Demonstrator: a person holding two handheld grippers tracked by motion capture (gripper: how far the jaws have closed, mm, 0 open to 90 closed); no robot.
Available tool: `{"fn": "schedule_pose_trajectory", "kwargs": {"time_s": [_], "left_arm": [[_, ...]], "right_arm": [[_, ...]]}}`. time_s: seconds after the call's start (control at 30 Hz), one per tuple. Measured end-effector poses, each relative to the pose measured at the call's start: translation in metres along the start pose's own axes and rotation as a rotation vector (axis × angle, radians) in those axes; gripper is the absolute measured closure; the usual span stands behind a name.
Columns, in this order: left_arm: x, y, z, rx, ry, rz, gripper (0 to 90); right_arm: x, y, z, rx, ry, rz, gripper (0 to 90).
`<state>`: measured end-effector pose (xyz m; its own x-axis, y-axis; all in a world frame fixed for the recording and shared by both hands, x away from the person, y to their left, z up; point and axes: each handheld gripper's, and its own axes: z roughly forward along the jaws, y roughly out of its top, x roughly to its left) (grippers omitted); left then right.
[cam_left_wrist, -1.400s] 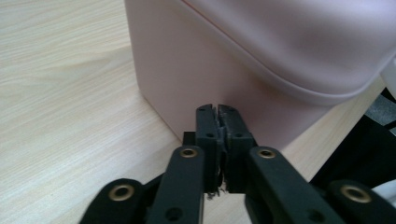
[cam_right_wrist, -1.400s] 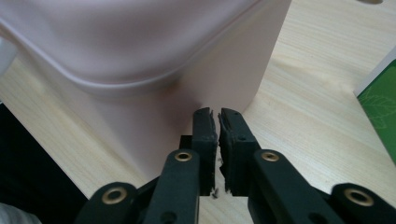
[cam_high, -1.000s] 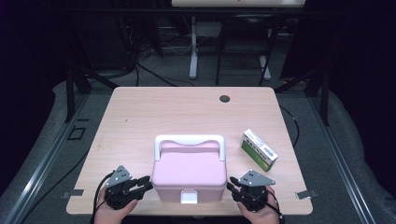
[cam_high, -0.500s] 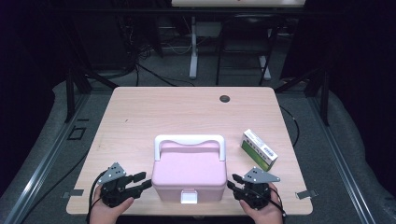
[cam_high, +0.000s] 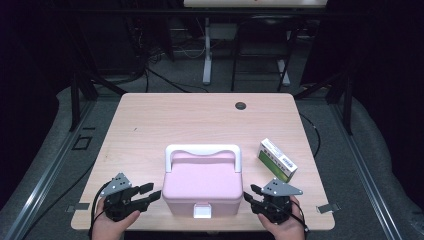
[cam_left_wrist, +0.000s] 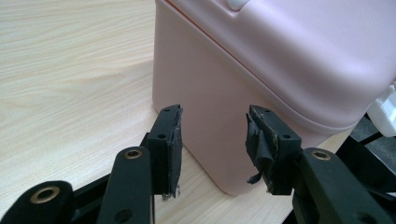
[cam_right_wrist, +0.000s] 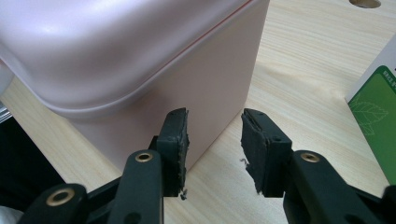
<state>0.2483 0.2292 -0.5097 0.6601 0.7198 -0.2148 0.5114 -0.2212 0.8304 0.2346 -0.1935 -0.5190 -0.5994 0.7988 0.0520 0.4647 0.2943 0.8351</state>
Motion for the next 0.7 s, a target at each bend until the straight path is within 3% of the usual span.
{"fn": "schedule_pose_trajectory", "kwargs": {"time_s": [0.43, 0.7], "left_arm": [[0.000, 0.008, -0.007, 0.001, 0.014, 0.019, 55.7], [-0.003, 0.018, -0.006, 0.026, 0.005, 0.035, 56.7]], "right_arm": [[-0.002, 0.006, -0.004, 0.003, 0.002, -0.011, 58.5], [-0.003, 0.017, -0.007, 0.009, 0.013, -0.013, 57.0]]}}
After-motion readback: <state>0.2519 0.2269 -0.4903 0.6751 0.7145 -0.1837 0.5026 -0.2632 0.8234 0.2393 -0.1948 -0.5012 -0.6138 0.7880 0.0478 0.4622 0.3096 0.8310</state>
